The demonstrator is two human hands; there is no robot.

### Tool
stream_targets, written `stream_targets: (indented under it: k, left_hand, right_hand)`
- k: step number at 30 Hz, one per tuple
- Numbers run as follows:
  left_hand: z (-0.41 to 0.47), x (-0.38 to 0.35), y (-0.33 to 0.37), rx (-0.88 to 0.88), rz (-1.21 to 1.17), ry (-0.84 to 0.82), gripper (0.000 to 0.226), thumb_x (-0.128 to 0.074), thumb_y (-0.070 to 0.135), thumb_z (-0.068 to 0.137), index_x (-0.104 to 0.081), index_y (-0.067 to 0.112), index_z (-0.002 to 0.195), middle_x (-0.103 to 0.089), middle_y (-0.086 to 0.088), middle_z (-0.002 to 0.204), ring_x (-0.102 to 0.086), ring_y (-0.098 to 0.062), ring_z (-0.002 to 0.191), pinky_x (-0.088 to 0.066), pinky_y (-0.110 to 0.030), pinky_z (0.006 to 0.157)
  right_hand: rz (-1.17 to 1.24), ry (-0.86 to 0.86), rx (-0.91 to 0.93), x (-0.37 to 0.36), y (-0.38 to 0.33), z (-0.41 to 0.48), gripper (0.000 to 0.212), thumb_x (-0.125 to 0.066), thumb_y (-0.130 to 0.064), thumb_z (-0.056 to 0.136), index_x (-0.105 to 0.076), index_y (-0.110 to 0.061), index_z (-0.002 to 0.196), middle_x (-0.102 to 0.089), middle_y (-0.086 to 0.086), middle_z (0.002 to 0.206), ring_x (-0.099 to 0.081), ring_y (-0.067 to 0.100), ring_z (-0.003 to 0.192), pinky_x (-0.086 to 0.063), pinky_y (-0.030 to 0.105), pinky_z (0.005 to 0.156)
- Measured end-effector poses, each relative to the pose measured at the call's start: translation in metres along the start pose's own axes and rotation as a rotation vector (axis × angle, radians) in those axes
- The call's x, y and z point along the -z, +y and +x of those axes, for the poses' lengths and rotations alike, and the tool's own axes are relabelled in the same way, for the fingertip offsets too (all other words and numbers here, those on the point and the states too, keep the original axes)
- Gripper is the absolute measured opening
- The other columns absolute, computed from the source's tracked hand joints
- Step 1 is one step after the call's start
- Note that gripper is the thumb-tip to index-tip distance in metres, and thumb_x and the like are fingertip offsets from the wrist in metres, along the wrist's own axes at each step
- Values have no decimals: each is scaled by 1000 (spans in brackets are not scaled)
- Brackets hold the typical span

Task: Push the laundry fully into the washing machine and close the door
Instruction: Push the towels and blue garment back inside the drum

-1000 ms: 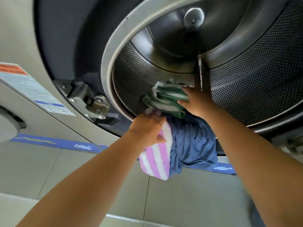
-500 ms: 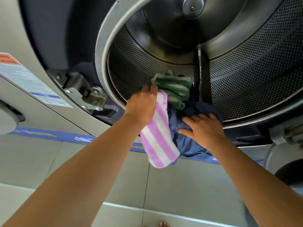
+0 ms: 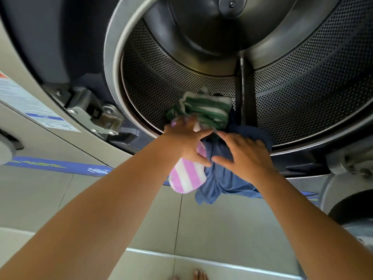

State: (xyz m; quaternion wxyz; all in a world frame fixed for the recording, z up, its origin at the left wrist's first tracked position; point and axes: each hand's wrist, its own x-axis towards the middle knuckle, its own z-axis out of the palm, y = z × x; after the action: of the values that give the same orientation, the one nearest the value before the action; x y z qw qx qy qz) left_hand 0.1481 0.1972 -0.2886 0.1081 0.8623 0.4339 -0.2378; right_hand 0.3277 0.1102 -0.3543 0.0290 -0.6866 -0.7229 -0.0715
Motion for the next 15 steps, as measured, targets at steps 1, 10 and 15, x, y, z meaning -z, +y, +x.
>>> stream_targets:
  k: [1, 10, 15]
  left_hand:
    - [0, 2, -2, -18, 97, -40, 103, -68, 71, 62, -17, 45, 148, -5, -4, 160, -11, -38, 144, -29, -51, 112]
    - [11, 10, -34, -15, -34, 267, 46, -63, 29, 88, -51, 24, 131, -47, -11, 135, -55, -33, 118, -47, -43, 99]
    - [14, 28, -32, 329, -191, 799, 51, -56, 13, 90, -41, 23, 138, -38, -18, 140, -52, -40, 111, -50, -46, 87]
  right_hand:
    - [-47, -46, 46, -2, 0, -1, 70, -57, -72, 69, -54, -34, 127, -71, 0, 106, -68, 29, 79, -45, 36, 66]
    - [222, -1, -18, 11, 9, 8, 13, -67, -18, 82, -62, -10, 92, -67, 13, 82, -63, 37, 77, -49, 38, 55]
    - [417, 290, -395, 30, 11, 32, 24, -57, -13, 90, -61, -8, 113, -67, 25, 92, -60, 43, 89, -46, 43, 66]
